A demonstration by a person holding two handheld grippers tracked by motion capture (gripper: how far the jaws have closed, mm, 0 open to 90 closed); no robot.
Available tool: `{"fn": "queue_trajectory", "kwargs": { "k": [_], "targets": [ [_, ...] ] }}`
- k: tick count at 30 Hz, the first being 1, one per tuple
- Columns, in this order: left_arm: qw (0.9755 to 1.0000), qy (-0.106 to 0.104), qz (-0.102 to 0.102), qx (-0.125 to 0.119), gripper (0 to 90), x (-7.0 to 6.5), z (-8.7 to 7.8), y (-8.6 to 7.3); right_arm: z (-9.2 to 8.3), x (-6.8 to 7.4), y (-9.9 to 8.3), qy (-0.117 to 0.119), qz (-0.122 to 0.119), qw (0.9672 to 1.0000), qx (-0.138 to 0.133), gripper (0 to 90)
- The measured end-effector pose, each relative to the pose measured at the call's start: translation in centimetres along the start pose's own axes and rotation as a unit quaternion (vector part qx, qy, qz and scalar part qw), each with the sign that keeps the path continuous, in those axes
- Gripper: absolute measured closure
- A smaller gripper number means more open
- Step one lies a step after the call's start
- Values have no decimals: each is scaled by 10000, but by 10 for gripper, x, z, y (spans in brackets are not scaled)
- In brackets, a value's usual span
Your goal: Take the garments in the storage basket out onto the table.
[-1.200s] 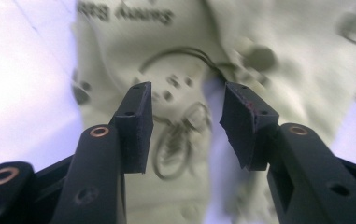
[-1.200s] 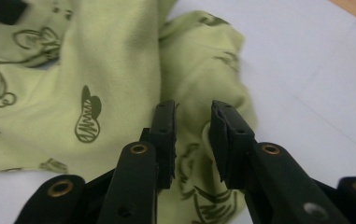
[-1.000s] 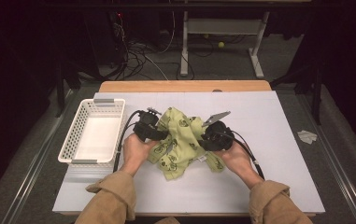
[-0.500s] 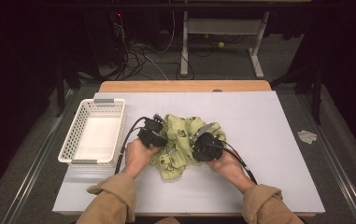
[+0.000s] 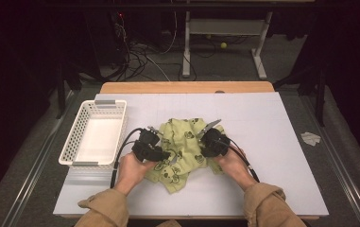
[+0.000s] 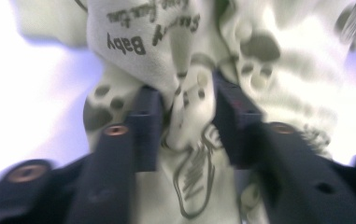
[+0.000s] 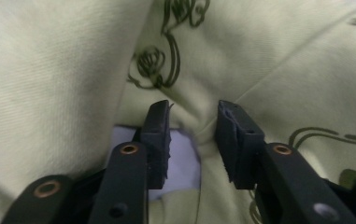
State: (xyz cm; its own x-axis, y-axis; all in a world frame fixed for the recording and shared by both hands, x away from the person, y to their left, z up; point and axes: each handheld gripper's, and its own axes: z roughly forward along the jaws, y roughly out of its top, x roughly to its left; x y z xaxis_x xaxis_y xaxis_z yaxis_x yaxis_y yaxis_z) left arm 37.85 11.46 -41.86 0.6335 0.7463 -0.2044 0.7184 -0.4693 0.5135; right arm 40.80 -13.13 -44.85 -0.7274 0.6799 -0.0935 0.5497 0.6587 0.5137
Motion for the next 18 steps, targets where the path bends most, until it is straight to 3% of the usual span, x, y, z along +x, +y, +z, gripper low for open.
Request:
{"fn": "queue_trajectory", "kwargs": {
  "k": [1, 3, 7, 12, 18],
  "targets": [
    [9999, 113, -1, -87, 508, 2, -1, 3, 0, -1, 0, 23, -15, 10000, -7, 736],
    [9996, 147, -87, -207, 505, 8, -3, 10, -1, -1, 1, -71, -171, 9998, 61, 834],
    [9990, 79, -202, -381, 513, 13, 2, 23, -2, -3, 4, -61, -280, 9995, 147, 859],
    [9999, 51, -141, -23, 670, 13, 17, 27, -12, -15, 11, -314, -219, 9993, -50, 860],
    [9995, -92, -65, 299, 798, 11, 21, 15, -29, -40, 14, -629, 117, 9976, -247, 859]
  ]
}}
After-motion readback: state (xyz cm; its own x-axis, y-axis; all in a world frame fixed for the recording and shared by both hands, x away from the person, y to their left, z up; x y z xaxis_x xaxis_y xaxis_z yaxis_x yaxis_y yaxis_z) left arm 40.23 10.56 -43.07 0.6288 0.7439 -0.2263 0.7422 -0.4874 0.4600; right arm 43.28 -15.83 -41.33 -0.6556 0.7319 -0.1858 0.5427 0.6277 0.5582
